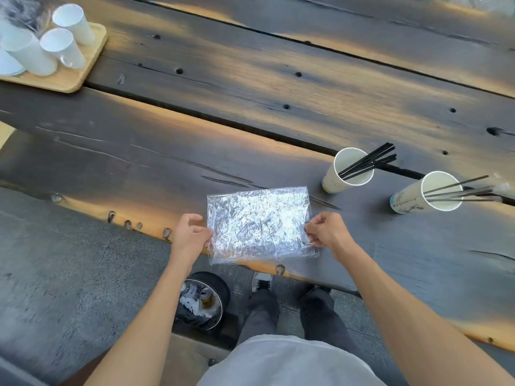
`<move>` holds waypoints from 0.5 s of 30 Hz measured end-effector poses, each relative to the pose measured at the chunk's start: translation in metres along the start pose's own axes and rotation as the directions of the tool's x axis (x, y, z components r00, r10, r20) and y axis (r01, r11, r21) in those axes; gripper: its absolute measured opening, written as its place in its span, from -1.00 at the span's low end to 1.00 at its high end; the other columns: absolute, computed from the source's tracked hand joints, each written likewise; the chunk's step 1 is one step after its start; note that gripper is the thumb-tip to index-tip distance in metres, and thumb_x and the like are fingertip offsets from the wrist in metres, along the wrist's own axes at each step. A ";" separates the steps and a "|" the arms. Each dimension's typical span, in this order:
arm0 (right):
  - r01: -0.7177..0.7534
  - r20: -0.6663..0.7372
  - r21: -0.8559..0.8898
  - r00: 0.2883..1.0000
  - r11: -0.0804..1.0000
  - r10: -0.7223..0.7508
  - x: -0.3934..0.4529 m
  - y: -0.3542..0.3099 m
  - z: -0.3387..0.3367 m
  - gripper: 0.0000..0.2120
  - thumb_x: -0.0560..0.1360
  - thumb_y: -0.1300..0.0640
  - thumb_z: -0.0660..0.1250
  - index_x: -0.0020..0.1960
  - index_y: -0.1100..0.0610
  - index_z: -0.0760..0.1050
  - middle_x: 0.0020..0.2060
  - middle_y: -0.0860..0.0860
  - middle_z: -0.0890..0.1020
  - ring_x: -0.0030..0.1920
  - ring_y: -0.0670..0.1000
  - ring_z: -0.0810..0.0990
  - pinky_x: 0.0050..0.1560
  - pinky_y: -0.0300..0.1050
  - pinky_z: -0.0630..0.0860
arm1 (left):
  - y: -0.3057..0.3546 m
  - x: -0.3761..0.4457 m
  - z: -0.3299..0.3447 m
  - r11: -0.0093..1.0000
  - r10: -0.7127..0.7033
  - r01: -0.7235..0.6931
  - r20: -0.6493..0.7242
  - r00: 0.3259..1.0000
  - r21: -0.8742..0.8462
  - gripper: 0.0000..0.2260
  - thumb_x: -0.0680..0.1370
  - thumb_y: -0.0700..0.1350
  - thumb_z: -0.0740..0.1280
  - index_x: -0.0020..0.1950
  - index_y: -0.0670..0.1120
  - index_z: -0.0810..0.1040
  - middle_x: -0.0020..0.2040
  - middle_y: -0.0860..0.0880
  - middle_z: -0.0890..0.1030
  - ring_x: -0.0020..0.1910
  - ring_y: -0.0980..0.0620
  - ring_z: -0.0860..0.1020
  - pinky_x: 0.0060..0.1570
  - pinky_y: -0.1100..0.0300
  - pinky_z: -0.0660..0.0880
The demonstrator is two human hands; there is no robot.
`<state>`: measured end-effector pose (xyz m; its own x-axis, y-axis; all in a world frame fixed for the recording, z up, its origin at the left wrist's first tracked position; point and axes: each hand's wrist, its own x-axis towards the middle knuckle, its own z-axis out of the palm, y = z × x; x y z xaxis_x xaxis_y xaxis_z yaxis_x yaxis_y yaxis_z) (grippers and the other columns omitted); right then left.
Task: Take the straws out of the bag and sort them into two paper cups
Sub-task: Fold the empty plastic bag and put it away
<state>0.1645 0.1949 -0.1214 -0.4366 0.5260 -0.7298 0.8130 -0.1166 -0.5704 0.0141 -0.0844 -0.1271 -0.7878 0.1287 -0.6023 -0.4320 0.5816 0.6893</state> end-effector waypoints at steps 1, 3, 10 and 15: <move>0.004 -0.011 -0.019 1.000 1.000 -0.005 0.001 0.001 0.000 -0.81 0.49 0.32 0.41 -0.25 0.20 0.47 -0.37 0.18 0.60 -0.36 0.09 0.53 -0.33 -0.03 0.57 | 0.000 0.001 0.001 1.000 0.016 -0.016 -0.010 1.000 0.017 -0.67 0.52 -0.28 0.40 0.22 -0.04 0.44 -0.11 -0.17 0.68 -0.24 -0.03 0.60 -0.22 0.14 0.56; 0.016 -0.036 -0.057 0.999 0.998 -0.018 0.003 0.002 0.001 -0.79 0.48 0.28 0.43 -0.29 0.18 0.47 -0.39 0.15 0.62 -0.38 0.09 0.55 -0.23 0.11 0.63 | 0.000 0.002 0.003 0.998 0.041 -0.040 -0.023 0.999 0.042 -0.69 0.53 -0.26 0.40 0.22 -0.05 0.44 -0.13 -0.15 0.68 -0.26 -0.02 0.61 -0.23 0.11 0.59; 0.050 -0.076 -0.170 0.995 0.984 -0.063 0.001 -0.001 0.007 -0.74 0.53 0.20 0.39 -0.27 0.16 0.37 -0.32 0.12 0.61 -0.44 -0.03 0.58 -0.44 -0.16 0.53 | -0.002 0.004 0.009 0.989 0.072 -0.065 -0.049 0.996 0.134 -0.72 0.55 -0.23 0.40 0.21 -0.03 0.44 -0.14 -0.07 0.67 -0.20 -0.03 0.65 -0.22 0.12 0.57; 0.064 -0.079 -0.334 0.992 0.940 -0.096 0.001 0.003 0.010 -0.74 0.54 0.12 0.35 -0.27 0.15 0.39 -0.40 0.10 0.63 -0.39 0.01 0.64 -0.37 -0.16 0.47 | -0.005 0.008 0.013 0.981 0.072 -0.057 -0.078 0.994 0.184 -0.76 0.55 -0.19 0.41 0.16 -0.03 0.47 -0.15 -0.06 0.66 -0.17 -0.02 0.65 -0.15 0.05 0.60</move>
<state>0.1628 0.1869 -0.1279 -0.4804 0.6000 -0.6397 0.8653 0.2053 -0.4573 0.0157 -0.0763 -0.1405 -0.8488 0.1077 -0.5177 -0.2979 0.7115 0.6364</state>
